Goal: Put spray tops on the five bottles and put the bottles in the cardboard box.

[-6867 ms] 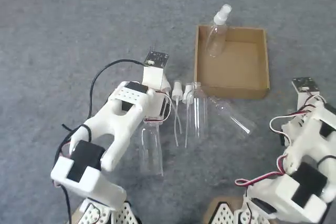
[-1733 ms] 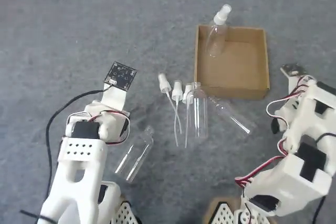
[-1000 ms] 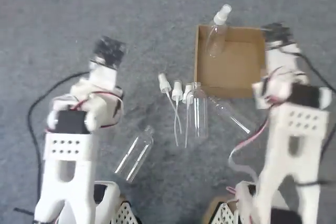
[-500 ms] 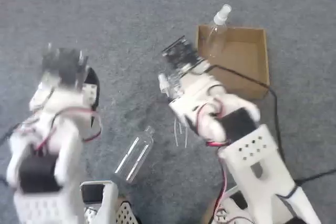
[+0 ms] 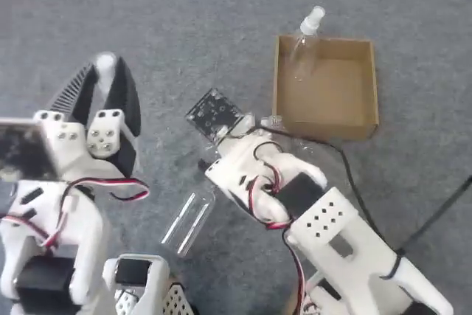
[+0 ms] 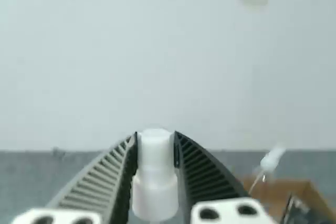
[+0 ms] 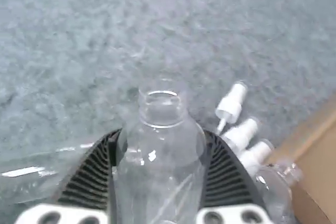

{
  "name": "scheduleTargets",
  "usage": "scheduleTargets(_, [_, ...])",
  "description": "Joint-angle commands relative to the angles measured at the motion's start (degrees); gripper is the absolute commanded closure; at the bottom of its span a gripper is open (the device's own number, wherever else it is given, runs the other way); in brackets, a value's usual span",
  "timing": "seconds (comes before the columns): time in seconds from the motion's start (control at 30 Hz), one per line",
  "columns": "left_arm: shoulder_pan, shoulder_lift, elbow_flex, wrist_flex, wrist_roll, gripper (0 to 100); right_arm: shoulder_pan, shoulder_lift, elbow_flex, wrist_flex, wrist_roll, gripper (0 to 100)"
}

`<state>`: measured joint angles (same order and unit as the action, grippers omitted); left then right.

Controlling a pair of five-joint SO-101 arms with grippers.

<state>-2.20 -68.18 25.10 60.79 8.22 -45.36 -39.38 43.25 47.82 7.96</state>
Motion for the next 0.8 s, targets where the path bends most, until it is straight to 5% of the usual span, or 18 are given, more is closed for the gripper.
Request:
scheduleTargets(0.0, [0.79,0.09,-2.33,-8.18,3.96,99,-1.89,-2.86,2.37,-6.11,-0.88,99.3])
scheduleTargets(0.23, [0.79,0.09,3.03,-15.12,9.14,99,-1.80,-7.16,15.74,-24.84,-3.52,99.4])
scheduleTargets(0.77, [7.65,0.18,10.33,-22.33,11.60,99,-1.89,-18.77,22.95,-25.27,-3.78,99.4])
